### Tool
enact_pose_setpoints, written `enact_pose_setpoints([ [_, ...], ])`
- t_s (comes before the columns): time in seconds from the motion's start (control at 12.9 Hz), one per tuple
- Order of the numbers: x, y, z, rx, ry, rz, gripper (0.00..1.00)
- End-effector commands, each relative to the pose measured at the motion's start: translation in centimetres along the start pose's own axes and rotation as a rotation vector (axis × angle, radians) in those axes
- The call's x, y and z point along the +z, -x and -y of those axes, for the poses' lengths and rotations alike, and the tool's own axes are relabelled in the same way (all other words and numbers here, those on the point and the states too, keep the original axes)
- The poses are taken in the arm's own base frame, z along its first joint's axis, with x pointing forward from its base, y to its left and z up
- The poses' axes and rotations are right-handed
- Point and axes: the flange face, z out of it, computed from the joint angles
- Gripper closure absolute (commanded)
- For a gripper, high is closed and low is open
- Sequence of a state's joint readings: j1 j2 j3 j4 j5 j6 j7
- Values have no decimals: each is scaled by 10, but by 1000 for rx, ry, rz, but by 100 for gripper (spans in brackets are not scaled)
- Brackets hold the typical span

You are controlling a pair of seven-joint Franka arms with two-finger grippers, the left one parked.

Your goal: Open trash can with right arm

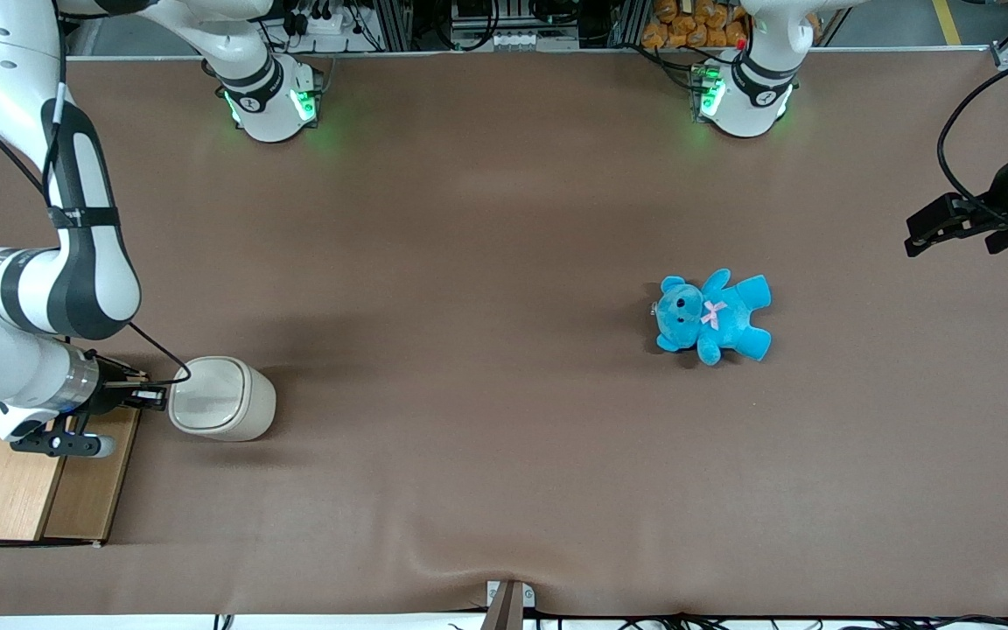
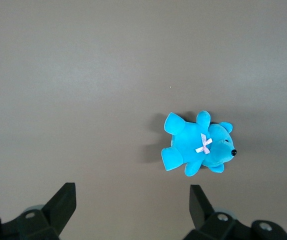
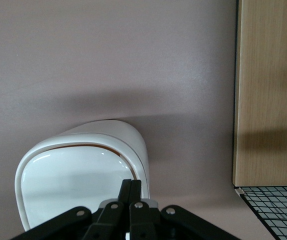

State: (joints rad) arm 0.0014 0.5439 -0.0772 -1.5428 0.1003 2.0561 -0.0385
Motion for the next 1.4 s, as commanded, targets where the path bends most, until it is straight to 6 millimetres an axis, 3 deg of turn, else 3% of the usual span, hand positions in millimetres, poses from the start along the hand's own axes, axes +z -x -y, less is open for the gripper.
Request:
enact_pose_setpoints([
  [0.0,11,1,6,-12,-15,15,100],
  [0.93,33,6,9,-15,-9,12,100],
  [1.09,45,9,9,-15,-6,-3,100],
  [1.32,39,7,11,-16,-7,-7,100],
])
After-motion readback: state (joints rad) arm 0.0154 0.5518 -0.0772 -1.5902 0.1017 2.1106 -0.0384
